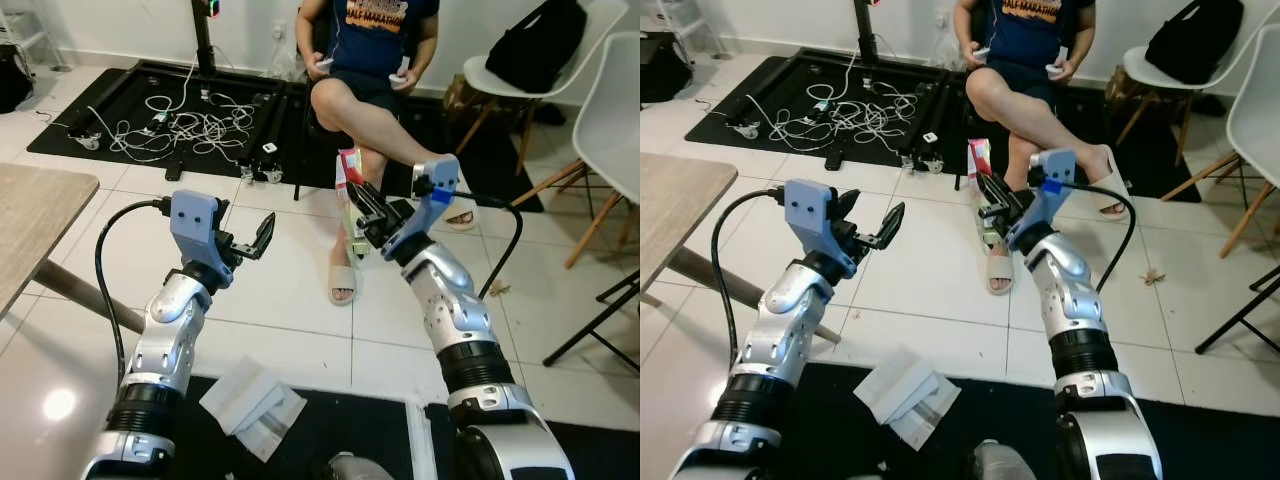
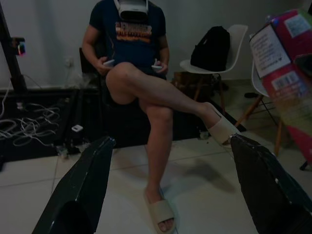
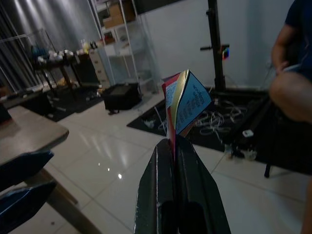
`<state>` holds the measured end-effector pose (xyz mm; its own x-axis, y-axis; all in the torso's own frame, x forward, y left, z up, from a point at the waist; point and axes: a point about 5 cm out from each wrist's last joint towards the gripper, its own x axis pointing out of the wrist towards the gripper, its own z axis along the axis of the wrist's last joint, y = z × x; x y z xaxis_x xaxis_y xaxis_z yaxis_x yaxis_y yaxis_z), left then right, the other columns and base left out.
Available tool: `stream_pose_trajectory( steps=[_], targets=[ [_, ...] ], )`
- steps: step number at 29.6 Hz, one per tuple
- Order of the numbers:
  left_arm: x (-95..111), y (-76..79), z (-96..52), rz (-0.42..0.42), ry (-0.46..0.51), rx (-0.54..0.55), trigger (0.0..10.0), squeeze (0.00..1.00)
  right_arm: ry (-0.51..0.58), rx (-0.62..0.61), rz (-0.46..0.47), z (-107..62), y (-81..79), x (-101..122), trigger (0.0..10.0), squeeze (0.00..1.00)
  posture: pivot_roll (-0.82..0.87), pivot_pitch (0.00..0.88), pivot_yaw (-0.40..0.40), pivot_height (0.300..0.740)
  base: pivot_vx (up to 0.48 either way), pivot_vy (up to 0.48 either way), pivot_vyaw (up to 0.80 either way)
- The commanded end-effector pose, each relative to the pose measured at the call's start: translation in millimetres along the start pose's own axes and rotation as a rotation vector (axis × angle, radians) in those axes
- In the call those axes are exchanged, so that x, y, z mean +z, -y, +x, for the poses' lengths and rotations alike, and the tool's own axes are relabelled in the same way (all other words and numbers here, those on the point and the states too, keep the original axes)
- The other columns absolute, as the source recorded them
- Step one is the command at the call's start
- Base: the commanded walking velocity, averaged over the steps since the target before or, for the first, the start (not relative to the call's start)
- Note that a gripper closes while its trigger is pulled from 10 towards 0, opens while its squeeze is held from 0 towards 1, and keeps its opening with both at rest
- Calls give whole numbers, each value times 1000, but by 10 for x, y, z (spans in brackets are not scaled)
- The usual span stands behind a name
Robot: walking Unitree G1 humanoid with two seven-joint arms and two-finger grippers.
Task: Picking trash to rubbish bin
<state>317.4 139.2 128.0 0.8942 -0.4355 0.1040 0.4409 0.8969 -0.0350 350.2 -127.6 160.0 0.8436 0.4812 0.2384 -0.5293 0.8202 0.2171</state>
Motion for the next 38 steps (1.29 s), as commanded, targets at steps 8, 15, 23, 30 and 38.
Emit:
stream_pose_trajectory(
  steps=[8, 15, 23, 30, 38],
  targets=[
    [-64, -15, -27, -5, -32, 4, 10000, 0, 5, 0, -1, -10, -14, -9, 10000, 0, 29, 0, -31, 740, 0, -360, 0],
    [-66, -15, -27, -4, -34, 2, 10000, 0, 4, 0, 0, -10, -13, -12, 10000, 0, 29, 0, -31, 740, 0, -360, 0],
    [-73, -9, -29, -4, -36, 1, 10000, 0, -7, 3, 0, -12, -17, -26, 10000, 0, 32, 0, -36, 740, 0, -362, -400],
    [-75, -10, -28, -3, -36, -1, 10000, 0, -3, 1, 3, -11, -16, -24, 10000, 0, 32, 0, -36, 740, 0, -365, -308],
    [-73, -14, -27, -3, -36, -1, 10000, 0, 3, 1, 3, -9, -17, -18, 10000, 0, 32, 0, -31, 740, 0, -368, 0]
  ],
)
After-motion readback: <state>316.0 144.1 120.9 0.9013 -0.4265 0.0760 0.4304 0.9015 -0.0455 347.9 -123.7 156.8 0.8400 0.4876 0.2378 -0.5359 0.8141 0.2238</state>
